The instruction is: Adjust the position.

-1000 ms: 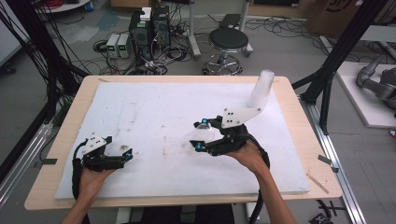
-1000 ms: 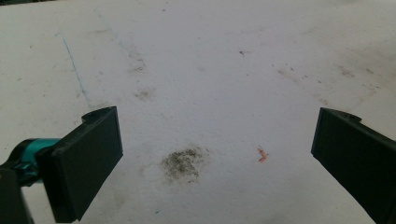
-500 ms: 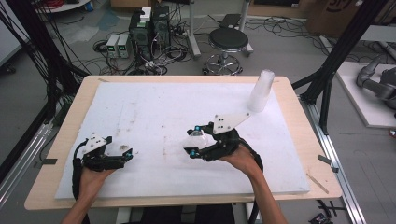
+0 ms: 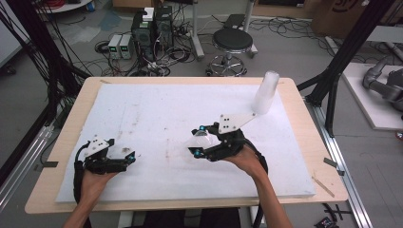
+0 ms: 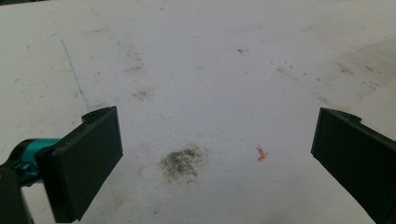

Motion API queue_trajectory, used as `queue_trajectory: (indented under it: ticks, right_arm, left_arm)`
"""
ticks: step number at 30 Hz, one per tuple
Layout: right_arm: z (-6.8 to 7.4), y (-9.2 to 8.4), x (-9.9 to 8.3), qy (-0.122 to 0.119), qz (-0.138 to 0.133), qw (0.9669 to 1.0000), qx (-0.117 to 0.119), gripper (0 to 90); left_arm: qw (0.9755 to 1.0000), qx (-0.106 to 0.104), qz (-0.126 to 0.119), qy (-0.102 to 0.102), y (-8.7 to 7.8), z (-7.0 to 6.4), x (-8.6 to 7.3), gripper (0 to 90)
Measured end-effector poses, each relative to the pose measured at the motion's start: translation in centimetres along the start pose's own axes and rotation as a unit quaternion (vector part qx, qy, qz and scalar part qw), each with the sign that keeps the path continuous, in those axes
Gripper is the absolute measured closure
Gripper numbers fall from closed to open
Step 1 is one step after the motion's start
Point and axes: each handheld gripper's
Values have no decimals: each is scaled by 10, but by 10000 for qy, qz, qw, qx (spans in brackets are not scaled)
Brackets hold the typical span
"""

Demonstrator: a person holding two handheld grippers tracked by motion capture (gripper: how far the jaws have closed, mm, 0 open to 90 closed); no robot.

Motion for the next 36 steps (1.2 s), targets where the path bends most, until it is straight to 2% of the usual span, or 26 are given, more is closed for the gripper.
queue_trajectory:
  ticks: [5,8,11,13,14,17,18,19,21,25,26,27,28,32,33,36]
  right_arm:
    - [-2,-1,0,27,-21,10000,0,413]
    - [-3,-1,0,46,-35,10000,51,413]
    - [-4,-2,0,57,-43,10000,62,413]
    - [-5,-4,1,56,-76,9999,74,414]
    - [-5,-5,1,64,-93,9999,87,414]
    - [-6,-8,2,58,-147,9998,103,414]
    - [-7,-9,2,56,-159,9998,107,414]
    - [-7,-9,3,46,-172,9998,107,415]
    - [-7,-10,3,71,-161,9998,99,415]
    - [-7,-9,3,65,-156,9997,164,416]
    - [-7,-9,3,66,-161,9997,182,415]
    - [-7,-9,4,53,-174,9997,187,416]
    - [-7,-9,4,52,-174,9996,207,416]
    - [-4,-8,6,11,-190,9995,269,415]
    - [-4,-8,6,29,-185,9995,270,416]
    - [-2,-7,6,1,-180,9994,311,416]
  left_arm:
    - [9996,-222,-140,55,0,2,6,19]
    - [9988,-340,-286,187,-1,1,14,19]
    - [9960,-662,-511,326,-3,3,25,19]
    - [9928,-920,-633,426,-4,5,31,19]
    - [9918,-982,-670,467,-5,6,34,19]
    - [9857,-1317,-867,592,-7,11,42,19]
    - [9825,-1450,-975,654,-8,12,46,19]
    - [9805,-1502,-1046,717,-9,13,48,19]
    - [9749,-1698,-1192,806,-9,16,54,19]
    - [9648,-2068,-1321,942,-8,16,64,19]
    - [9612,-2195,-1359,973,-7,15,66,19]
    - [9590,-2270,-1382,986,-6,13,68,19]
    - [9550,-2396,-1407,1037,-5,11,70,19]
    - [9451,-2689,-1468,1133,3,0,76,19]
    - [9416,-2790,-1485,1163,6,-4,78,19]
    - [9339,-3002,-1528,1200,12,-12,83,19]
Point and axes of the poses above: each handheld gripper's, and its own axes: y roughly forward along the jaws, x roughly out of its top, z roughly to its left, and after that the axes turned 13 degrees about y, right-handed
